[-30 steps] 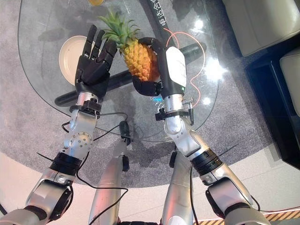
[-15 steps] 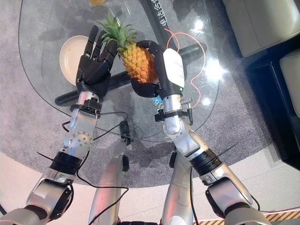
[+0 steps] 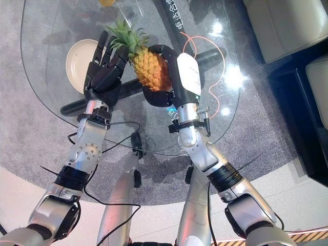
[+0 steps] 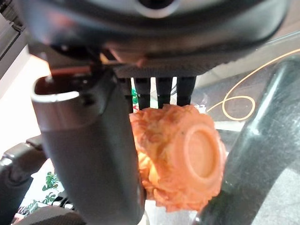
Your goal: Pick up the fruit to the plate
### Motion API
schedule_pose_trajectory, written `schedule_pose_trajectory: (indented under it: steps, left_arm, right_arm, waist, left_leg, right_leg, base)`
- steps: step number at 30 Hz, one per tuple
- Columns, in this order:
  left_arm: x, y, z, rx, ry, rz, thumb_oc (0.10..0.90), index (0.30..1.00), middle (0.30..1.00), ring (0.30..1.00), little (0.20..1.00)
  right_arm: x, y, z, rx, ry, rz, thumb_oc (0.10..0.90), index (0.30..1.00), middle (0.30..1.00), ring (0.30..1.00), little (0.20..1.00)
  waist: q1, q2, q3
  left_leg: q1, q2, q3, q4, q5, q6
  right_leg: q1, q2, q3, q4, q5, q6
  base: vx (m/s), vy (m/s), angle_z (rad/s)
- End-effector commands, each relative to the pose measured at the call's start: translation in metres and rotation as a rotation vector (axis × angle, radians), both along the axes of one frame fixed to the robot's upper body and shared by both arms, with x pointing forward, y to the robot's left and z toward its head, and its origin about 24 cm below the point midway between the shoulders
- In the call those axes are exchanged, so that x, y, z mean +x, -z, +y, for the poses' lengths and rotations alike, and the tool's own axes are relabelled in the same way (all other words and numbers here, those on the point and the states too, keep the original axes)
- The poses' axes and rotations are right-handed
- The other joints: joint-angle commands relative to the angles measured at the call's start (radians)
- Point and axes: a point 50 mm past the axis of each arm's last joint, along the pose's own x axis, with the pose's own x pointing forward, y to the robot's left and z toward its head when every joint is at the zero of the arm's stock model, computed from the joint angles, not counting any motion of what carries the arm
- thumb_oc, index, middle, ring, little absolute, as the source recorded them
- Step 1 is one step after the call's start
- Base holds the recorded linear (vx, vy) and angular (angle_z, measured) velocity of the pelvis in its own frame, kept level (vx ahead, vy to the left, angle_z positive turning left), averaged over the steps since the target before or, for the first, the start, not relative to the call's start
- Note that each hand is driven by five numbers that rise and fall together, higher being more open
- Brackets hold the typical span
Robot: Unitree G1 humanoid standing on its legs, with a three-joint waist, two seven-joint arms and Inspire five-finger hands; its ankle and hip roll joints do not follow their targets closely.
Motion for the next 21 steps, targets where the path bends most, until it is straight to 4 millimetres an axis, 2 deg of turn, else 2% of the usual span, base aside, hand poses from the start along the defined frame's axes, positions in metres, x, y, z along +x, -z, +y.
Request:
schedule_pose_trajectory:
  steps: [1, 10, 21]
  left_arm:
    - [-0.018, -0.063, -0.041, 0.050, 0.150, -0.259, 0.800, 0.900, 0.900, 0.900, 0.900]
    - [-0.019, -0.065, -0.042, 0.052, 0.146, -0.245, 0.800, 0.900, 0.900, 0.900, 0.900]
    - [-0.017, -0.062, -0.043, 0.009, 0.143, -0.185, 0.800, 0.900, 0.900, 0.900, 0.900]
  right_arm:
    - [-0.062, -0.091, 0.071, -0.089, -0.381, -0.492, 0.100, 0.300, 0.300, 0.300, 0.200]
    - [-0.069, -0.096, 0.075, -0.176, -0.404, -0.553, 0.100, 0.300, 0.300, 0.300, 0.200]
    - [-0.075, -0.098, 0.078, -0.184, -0.424, -0.607, 0.100, 0.300, 0.300, 0.300, 0.200]
  waist:
    - [0.011, -0.020, -0.022]
    - [0.016, -0.021, -0.022]
    - [0.019, -0.025, -0.022]
  left_leg:
    - [0.027, -0.055, 0.030, 0.061, -0.111, 0.026]
    - [0.021, -0.056, 0.027, 0.063, -0.110, 0.025]
    - [0.015, -0.057, 0.023, 0.064, -0.108, 0.024]
  right_leg:
    - [0.080, 0.018, -0.081, -0.187, 0.107, -0.003]
    - [0.076, 0.018, -0.085, -0.187, 0.109, 0.001]
    - [0.076, 0.018, -0.090, -0.190, 0.111, 0.004]
  base:
    - [0.00, 0.000, 0.00]
    - [0.00, 0.000, 0.00]
    - [0.00, 0.000, 0.00]
